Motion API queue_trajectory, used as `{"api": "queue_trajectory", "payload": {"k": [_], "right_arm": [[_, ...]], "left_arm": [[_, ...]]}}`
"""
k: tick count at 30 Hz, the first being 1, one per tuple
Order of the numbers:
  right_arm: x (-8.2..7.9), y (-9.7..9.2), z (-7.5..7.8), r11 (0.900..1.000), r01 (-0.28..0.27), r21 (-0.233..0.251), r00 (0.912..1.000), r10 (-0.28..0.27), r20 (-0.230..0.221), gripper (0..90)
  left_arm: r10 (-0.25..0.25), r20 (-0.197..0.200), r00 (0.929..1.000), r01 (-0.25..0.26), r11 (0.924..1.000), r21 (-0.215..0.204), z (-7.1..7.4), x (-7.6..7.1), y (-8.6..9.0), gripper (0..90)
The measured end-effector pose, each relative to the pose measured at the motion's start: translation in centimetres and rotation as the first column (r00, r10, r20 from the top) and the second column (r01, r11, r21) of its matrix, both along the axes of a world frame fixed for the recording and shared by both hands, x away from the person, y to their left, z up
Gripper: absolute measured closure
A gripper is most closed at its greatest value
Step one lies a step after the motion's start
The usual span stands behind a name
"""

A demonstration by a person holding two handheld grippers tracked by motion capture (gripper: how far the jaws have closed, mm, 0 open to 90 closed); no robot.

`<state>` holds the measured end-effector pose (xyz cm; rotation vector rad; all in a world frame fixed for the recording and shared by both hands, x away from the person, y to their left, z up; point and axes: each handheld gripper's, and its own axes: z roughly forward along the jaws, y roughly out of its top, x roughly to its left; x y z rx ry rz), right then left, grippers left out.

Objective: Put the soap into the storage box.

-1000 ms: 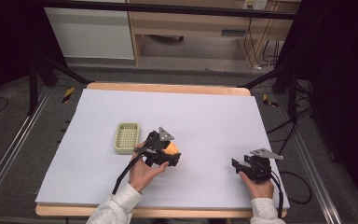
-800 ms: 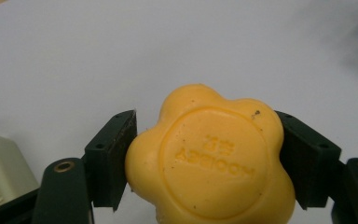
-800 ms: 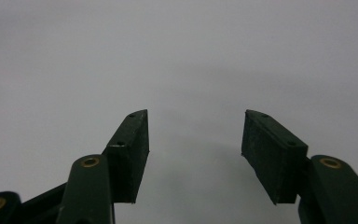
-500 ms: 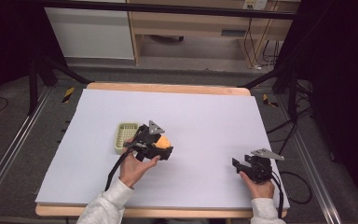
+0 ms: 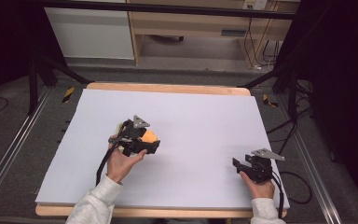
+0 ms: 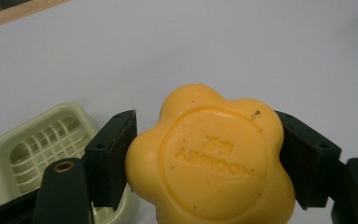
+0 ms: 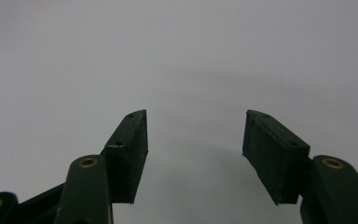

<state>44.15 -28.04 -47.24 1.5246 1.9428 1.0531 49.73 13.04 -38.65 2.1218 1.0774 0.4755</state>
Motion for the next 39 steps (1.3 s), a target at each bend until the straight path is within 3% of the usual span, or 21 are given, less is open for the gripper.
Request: {"api": "queue_trajectory", "payload": {"k": [17, 39], "right_arm": [[0.0, 0.0, 0.0, 1.0000, 0.000, -0.005, 1.0000, 0.000, 0.002, 38.1], [0.0, 0.1, 0.0, 1.0000, -0.006, -0.003, 1.0000, 0.006, -0.001, 38.4]], "left_arm": [[0.089, 0.008, 0.9960, -0.089, 0.9960, 0.006, 0.9, 1.7, 3.7, 26.9], [0.166, -0.029, 0.9857, -0.165, 0.9860, 0.022, -0.9, 4.5, 5.7, 26.9]]}}
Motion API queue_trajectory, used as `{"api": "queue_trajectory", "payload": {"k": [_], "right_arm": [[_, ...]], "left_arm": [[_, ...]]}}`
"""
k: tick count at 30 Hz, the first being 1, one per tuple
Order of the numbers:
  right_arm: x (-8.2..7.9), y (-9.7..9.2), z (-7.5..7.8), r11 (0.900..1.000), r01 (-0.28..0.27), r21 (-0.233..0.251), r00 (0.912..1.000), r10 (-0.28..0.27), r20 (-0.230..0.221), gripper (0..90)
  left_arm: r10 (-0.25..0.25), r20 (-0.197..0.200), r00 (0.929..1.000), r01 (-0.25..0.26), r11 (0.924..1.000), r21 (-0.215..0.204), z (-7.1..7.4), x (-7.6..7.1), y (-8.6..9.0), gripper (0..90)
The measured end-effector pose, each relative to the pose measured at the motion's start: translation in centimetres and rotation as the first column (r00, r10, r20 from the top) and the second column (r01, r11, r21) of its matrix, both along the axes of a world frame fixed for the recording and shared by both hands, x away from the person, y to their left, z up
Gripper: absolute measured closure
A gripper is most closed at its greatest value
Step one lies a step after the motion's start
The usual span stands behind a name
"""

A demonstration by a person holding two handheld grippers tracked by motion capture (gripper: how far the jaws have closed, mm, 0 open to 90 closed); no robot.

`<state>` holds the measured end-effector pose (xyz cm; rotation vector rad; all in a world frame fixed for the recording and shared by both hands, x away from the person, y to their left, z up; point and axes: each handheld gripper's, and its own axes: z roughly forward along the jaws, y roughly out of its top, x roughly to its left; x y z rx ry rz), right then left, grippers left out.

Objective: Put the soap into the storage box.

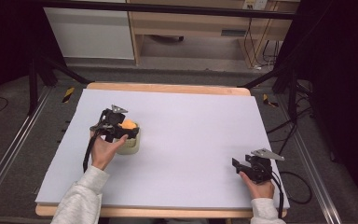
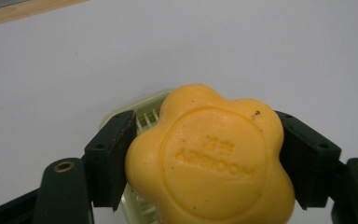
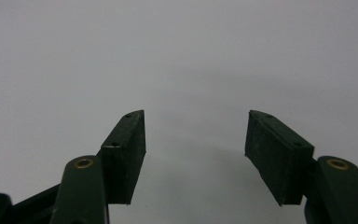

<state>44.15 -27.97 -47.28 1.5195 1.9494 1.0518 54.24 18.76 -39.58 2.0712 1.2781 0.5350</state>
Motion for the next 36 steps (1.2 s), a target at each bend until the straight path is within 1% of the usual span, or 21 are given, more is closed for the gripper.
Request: {"api": "queue_trajectory", "payload": {"k": [4, 8, 9, 12, 17, 24, 27, 36], "right_arm": [[0.0, 0.0, 0.0, 1.0000, 0.000, 0.000, 1.0000, 0.000, 0.000, 38.3], [0.1, 0.0, -0.1, 1.0000, 0.000, -0.006, 1.0000, 0.000, 0.002, 38.3], [0.1, 0.0, -0.1, 1.0000, -0.001, -0.007, 1.0000, 0.001, 0.002, 38.4], [0.0, 0.0, -0.1, 1.0000, -0.003, -0.005, 1.0000, 0.003, 0.002, 38.4], [0.1, 0.0, -0.1, 1.0000, -0.002, -0.006, 1.0000, 0.002, 0.001, 38.4], [0.1, 0.1, -0.1, 1.0000, -0.002, -0.007, 1.0000, 0.002, 0.000, 38.4], [0.1, 0.0, -0.1, 0.9999, -0.005, -0.011, 1.0000, 0.005, 0.003, 38.4], [0.1, 0.1, -0.1, 0.9999, -0.005, -0.011, 1.0000, 0.005, 0.002, 38.4]], "left_arm": [[0.010, -0.010, 0.9999, -0.010, 0.9999, -0.002, -0.6, 0.4, 0.4, 26.8], [0.014, -0.019, 0.9997, -0.014, 0.9999, 0.005, -1.2, 0.8, 0.6, 26.8], [0.020, -0.018, 0.9996, -0.020, 0.9998, -0.003, -1.4, 0.9, 0.6, 26.8], [0.022, -0.022, 0.9995, -0.022, 0.9997, 0.005, -1.7, 1.1, 0.7, 26.8], [0.025, -0.030, 0.9992, -0.025, 0.9997, -0.002, -2.3, 1.3, 0.8, 26.8], [0.030, -0.045, 0.9985, -0.029, 0.9995, 0.013, -3.5, 1.6, 0.6, 26.8], [0.031, -0.053, 0.9981, -0.030, 0.9992, 0.027, -3.8, 1.6, 0.5, 26.8], [0.037, -0.062, 0.9974, -0.036, 0.9990, 0.028, -4.3, 1.7, 0.7, 26.8]]}}
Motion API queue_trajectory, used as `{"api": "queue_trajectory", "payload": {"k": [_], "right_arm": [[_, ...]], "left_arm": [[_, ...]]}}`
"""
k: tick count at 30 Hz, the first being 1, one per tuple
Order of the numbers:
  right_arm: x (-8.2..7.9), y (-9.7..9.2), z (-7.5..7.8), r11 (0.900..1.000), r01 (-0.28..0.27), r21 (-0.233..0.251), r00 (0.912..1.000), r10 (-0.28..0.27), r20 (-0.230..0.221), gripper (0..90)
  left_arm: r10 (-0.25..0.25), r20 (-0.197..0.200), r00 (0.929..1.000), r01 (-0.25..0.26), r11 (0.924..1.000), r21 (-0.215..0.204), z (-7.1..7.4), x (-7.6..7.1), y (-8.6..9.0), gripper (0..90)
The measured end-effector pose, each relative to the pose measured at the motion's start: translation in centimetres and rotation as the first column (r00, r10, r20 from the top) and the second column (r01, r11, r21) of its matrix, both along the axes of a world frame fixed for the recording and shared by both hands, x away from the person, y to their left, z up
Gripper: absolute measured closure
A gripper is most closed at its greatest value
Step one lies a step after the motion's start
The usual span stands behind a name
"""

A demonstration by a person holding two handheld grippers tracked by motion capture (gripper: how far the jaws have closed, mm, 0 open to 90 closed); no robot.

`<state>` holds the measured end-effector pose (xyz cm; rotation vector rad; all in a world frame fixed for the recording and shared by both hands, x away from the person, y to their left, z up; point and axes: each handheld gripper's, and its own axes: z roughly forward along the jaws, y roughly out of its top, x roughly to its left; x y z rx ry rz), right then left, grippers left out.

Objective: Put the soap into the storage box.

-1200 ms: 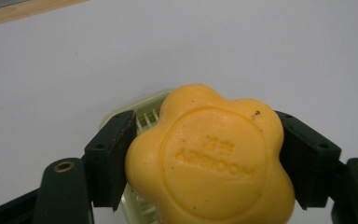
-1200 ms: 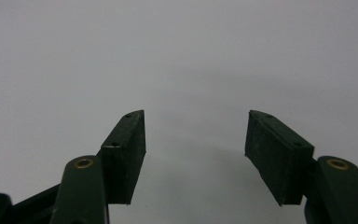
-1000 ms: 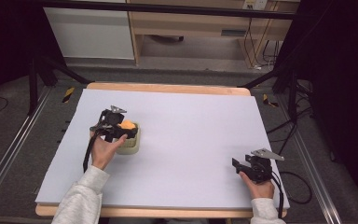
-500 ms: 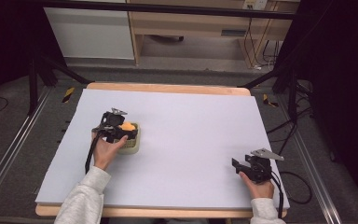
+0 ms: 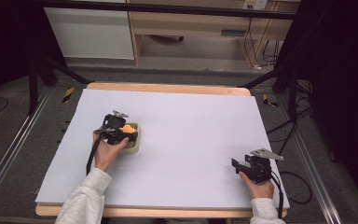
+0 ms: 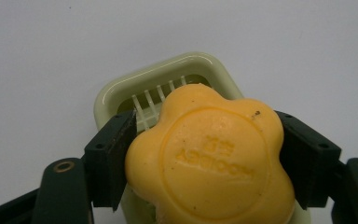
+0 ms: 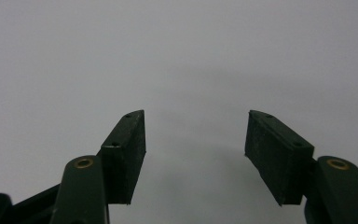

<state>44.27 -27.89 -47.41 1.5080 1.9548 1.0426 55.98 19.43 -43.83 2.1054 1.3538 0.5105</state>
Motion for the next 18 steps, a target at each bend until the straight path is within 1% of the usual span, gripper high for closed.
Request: {"api": "queue_trajectory", "payload": {"k": [4, 12, 18], "right_arm": [[0.00, 0.04, -0.01, 1.0000, 0.001, 0.004, 1.0000, -0.001, -0.005, 38.4], [-0.01, 0.07, 0.01, 1.0000, -0.003, 0.008, 0.9999, 0.003, -0.010, 38.4], [0.00, 0.08, 0.00, 1.0000, -0.003, 0.005, 1.0000, 0.003, -0.009, 38.3]], "left_arm": [[-0.002, -0.002, 1.0000, 0.002, 1.0000, -0.006, -0.28, 0.00, 0.03, 26.8], [0.003, 0.000, 1.0000, -0.003, 1.0000, 0.002, -0.73, 0.05, 0.10, 26.7], [0.005, 0.003, 1.0000, -0.005, 1.0000, 0.001, -0.76, -0.02, 0.10, 26.6]]}}
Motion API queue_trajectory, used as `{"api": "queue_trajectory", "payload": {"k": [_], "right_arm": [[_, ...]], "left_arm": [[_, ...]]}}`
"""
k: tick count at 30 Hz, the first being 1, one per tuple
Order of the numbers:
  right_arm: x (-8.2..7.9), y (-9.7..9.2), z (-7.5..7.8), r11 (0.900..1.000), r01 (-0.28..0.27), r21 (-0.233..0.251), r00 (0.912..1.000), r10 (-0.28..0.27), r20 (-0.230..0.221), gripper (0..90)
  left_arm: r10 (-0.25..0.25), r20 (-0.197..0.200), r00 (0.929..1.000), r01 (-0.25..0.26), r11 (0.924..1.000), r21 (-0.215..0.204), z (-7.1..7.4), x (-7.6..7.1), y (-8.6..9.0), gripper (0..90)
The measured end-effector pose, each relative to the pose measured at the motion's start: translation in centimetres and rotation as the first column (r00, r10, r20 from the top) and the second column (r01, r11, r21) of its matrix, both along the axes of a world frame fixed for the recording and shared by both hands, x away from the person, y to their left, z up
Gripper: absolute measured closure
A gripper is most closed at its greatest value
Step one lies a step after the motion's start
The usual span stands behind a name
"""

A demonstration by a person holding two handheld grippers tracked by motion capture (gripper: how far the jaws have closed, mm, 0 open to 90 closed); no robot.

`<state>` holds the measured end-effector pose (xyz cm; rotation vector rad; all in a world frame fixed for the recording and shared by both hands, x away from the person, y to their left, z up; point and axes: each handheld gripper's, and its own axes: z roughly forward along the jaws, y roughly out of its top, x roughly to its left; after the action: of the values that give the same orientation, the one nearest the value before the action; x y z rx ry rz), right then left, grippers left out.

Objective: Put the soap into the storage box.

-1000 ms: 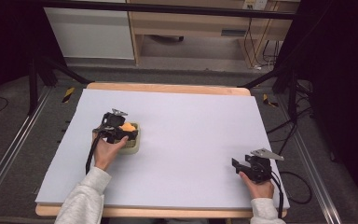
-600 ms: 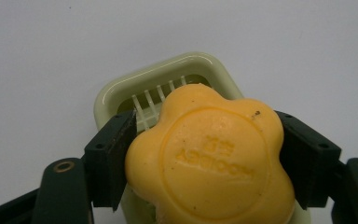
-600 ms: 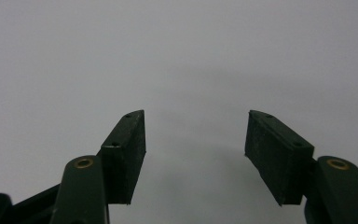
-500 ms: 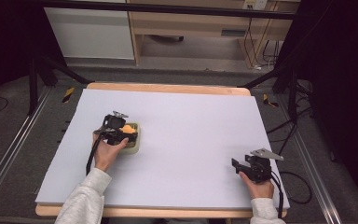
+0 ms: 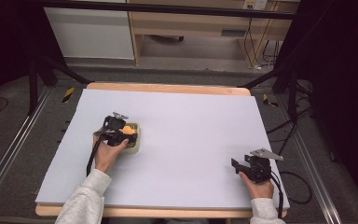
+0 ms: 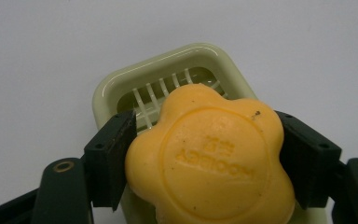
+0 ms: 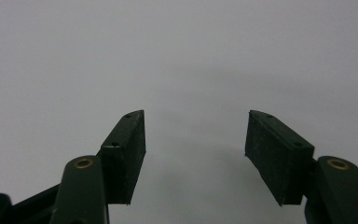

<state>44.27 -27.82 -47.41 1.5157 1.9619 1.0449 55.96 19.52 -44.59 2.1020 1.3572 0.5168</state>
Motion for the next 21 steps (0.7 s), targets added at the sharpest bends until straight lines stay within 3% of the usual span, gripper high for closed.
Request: {"api": "queue_trajectory", "payload": {"k": [10, 21], "right_arm": [[0.0, 0.0, 0.0, 1.0000, -0.002, -0.003, 1.0000, 0.002, -0.001, 38.0], [0.0, 0.0, 0.0, 1.0000, 0.000, 0.004, 1.0000, 0.000, -0.004, 38.0]], "left_arm": [[-0.009, 0.005, 0.9999, 0.009, 0.9999, 0.005, 0.3, -0.3, 0.0, 23.0], [-0.041, 0.065, 0.9970, 0.042, 0.9991, -0.007, 2.2, -1.8, 0.3, 20.4]]}}
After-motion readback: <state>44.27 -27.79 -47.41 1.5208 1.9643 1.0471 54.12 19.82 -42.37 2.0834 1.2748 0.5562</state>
